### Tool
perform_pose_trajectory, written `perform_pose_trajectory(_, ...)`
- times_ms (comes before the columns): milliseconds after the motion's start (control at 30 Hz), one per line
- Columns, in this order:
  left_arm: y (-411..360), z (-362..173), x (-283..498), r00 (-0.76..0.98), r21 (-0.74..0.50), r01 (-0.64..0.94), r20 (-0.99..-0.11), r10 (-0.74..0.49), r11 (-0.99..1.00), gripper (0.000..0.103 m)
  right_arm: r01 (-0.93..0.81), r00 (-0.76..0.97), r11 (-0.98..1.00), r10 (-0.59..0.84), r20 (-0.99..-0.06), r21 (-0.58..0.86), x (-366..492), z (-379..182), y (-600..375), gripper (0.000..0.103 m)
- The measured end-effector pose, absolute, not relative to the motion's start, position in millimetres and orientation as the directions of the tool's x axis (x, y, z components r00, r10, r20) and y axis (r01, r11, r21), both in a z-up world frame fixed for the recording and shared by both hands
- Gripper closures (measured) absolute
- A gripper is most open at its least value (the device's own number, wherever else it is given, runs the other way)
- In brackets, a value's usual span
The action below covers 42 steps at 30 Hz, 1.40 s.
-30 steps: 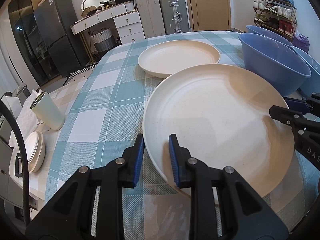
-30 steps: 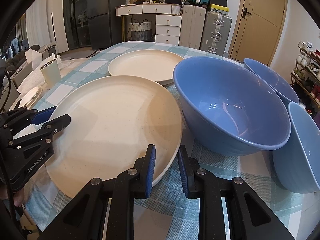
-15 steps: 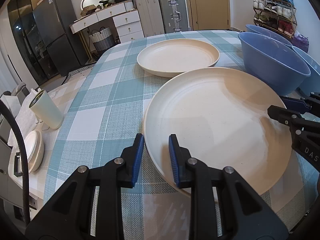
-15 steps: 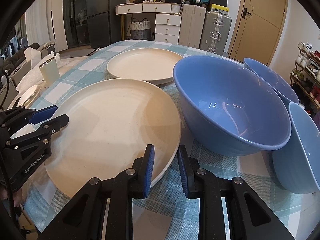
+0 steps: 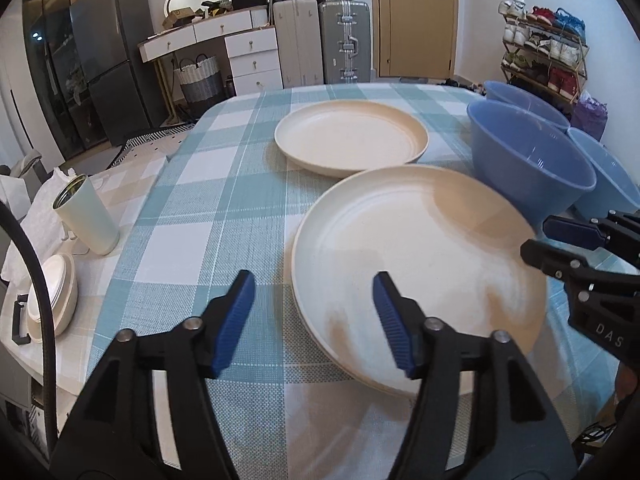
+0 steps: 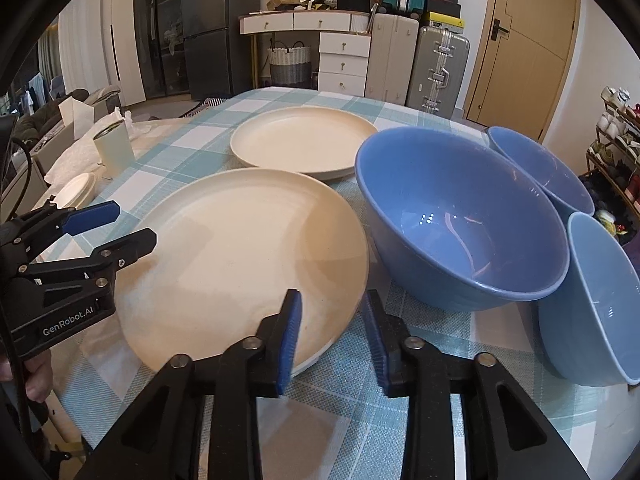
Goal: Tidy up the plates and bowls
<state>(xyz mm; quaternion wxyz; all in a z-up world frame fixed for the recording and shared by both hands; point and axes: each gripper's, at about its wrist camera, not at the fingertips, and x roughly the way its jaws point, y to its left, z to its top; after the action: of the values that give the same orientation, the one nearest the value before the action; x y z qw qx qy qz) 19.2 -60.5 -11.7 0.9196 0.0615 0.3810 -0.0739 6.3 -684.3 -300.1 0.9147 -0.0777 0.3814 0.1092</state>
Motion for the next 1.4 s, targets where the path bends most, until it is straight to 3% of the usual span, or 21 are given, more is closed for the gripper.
perform_pose_trajectory(67,-59,-4,17,0.706,0.04,0.178,-0.701,-0.099,0.983,0.027,-0.269,0.692,0.962,0.163,-0.703,-0.043,2,-294,-684,0.052)
perform_pose_trajectory(200,-57,12,11,0.724,0.039,0.177,-0.682,-0.103,0.983,0.027,-0.296,0.706,0.954,0.192,-0.682,-0.037,-8,-280,-681,0.042)
perform_pose_trajectory(267,-57,18,8,0.736,0.045,0.173,-0.67,-0.098,0.984,0.025,-0.315,0.716,0.949,0.215,-0.664,-0.032,-14,-271,-679,0.025)
perform_pose_trajectory(533,-54,38,8,0.749,0.037,0.178,-0.653,-0.111,0.983,0.022,-0.323,0.781,0.941,0.204,-0.59,-0.104,-25,-235,-672,0.004)
perform_pose_trajectory(633,-55,43,10,0.753,0.037,0.181,-0.648,-0.115,0.983,0.02,-0.322,0.789,0.942,0.208,-0.578,-0.099,-23,-222,-676,0.003)
perform_pose_trajectory(700,-56,47,12,0.757,0.036,0.18,-0.643,-0.116,0.983,0.012,-0.32,0.79,0.943,0.213,-0.575,-0.091,-19,-217,-679,0.002)
perform_pose_trajectory(733,-56,50,13,0.762,0.034,0.18,-0.637,-0.117,0.983,0.001,-0.318,0.791,0.944,0.214,-0.574,-0.087,-17,-214,-681,0.002)
perform_pose_trajectory(1400,-63,87,64,0.776,0.0,0.176,-0.616,-0.139,0.984,0.002,-0.297,0.792,0.954,0.226,-0.568,-0.035,42,-155,-711,0.001)
